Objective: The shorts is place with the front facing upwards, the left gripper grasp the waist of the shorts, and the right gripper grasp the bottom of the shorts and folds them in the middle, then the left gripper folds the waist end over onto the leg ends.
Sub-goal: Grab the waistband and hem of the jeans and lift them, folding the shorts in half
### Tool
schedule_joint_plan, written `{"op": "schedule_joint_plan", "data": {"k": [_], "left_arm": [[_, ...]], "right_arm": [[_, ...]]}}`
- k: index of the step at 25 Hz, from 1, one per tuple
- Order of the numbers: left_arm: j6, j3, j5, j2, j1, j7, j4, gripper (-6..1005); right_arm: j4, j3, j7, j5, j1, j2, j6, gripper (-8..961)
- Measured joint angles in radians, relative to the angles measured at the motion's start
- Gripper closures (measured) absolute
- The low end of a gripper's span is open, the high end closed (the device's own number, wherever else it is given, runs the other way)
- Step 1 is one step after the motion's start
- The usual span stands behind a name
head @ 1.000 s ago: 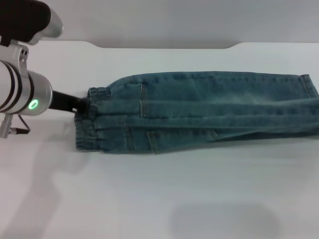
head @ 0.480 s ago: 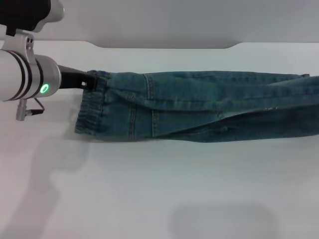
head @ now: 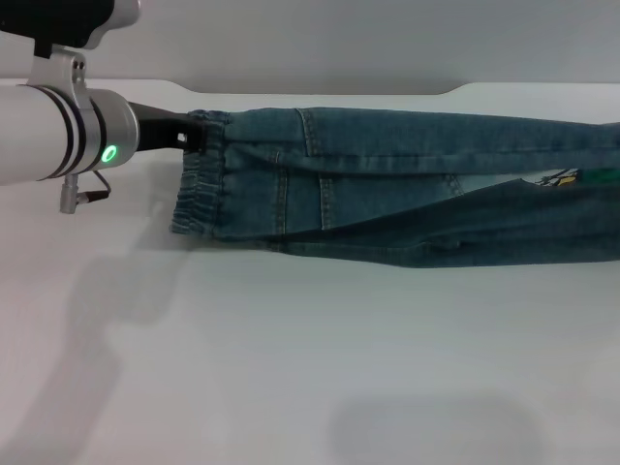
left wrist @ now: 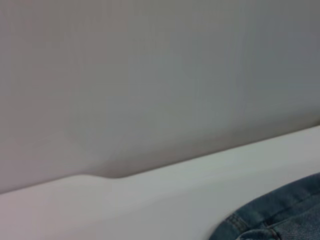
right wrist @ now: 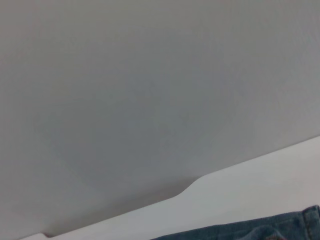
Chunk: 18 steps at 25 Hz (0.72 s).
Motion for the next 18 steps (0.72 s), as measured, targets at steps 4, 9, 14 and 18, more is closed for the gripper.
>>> {"op": "schedule_joint_plan", "data": {"k": [4, 9, 14, 18], "left_arm": [[0.037, 0.002, -0.002, -0.001, -0.025, 0.0, 0.041, 949], [0.102, 0.009, -0.004, -0.004, -0.045, 0.014, 0.095, 946], [0.272, 0.05, -0.006, -0.005, -0.039, 0.023, 0.149, 943], [0.372, 0.064, -0.015, -0.005, -0.03, 0.016, 0.187, 941]], "right_arm": [[0.067, 0.001, -0.023, 0.0, 0.026, -0.013, -0.026, 859], [0.157, 0.002, -0.082, -0.001, 0.064, -0.025, -0.074, 854], [0.169, 0.002, -0.165, -0.012, 0.072, -0.009, -0.16, 848], [0.173, 0.004, -0.246, -0.012, 0.064, 0.001, -0.223, 843]]}}
